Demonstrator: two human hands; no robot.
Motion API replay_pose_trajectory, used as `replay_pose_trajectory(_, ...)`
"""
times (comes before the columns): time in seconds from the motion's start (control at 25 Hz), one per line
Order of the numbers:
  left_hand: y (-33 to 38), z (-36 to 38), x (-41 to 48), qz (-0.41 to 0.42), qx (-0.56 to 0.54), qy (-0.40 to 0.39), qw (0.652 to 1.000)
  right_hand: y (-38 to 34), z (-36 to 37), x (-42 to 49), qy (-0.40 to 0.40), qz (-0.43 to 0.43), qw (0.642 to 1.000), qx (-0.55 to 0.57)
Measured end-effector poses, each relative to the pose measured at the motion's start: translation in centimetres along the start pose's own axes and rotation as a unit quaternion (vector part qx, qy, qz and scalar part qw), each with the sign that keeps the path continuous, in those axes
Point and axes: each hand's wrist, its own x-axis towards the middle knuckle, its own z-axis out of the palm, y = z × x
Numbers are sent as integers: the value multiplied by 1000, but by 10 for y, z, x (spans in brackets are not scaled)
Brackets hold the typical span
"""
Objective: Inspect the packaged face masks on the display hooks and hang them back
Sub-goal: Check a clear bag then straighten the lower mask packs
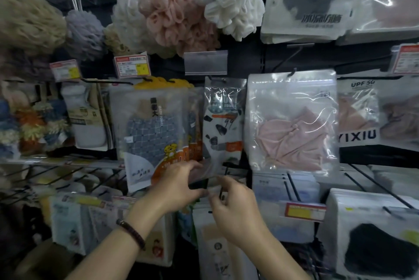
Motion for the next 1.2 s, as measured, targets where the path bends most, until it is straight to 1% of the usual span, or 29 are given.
replay_pose_trajectory(0.08,-7,16,2,4,-11,26,1000,2,10,1,-12,63,997,40)
replay_pose_trajectory(0.16,-11,24,4,7,-5,73,997,4,16,1,1,96,993,64)
replay_pose_trajectory(0.28,-14,24,5,6,-3,146,989,1,14,1,32,95,993,69)
replay_pose_trajectory(0.4,-10,9,-3,9,-31,225,974,-3,11,1,49,84,993,72)
replay_pose_trajectory(0.52,-3,-9,-19,1,-117,296,948,-10,14,3,57,73,992,88)
replay_pose_trajectory(0.6,2,-18,-33,0,-177,360,916,-16,18,3,66,66,988,122)
replay_pose_trajectory(0.68,10,-21,-50,-15,-254,406,878,-23,24,4,74,59,985,146)
replay_pose_trajectory(0.76,18,-16,-64,-42,-361,435,824,-27,31,4,75,63,978,182)
replay_pose_trajectory(0.8,21,-11,-70,-52,-425,444,787,-31,35,4,69,71,970,222)
replay_pose_trajectory(0.84,24,-5,-74,-58,-483,452,748,-34,40,2,66,84,955,277)
replay_pose_trajectory(0.88,29,0,-79,-64,-534,460,707,-36,45,0,66,100,932,343)
replay_pose_trajectory(0.92,35,2,-84,-75,-577,464,668,-37,50,-3,63,110,902,413)
replay_pose_trajectory(0.96,39,4,-88,-87,-612,460,637,-37,55,-4,54,123,871,472)
replay_pose_trajectory(1.0,41,5,-94,-97,-632,451,623,-36,58,-6,52,122,849,511)
replay_pose_trajectory(1.04,40,5,-100,-102,-642,439,620,-32,60,-8,62,112,839,528)
replay_pose_trajectory(1.12,28,1,-110,-121,-637,426,630,-28,56,-11,83,97,821,556)
replay_pose_trajectory(1.2,15,-5,-118,-154,-619,418,647,-24,53,-12,92,103,816,562)
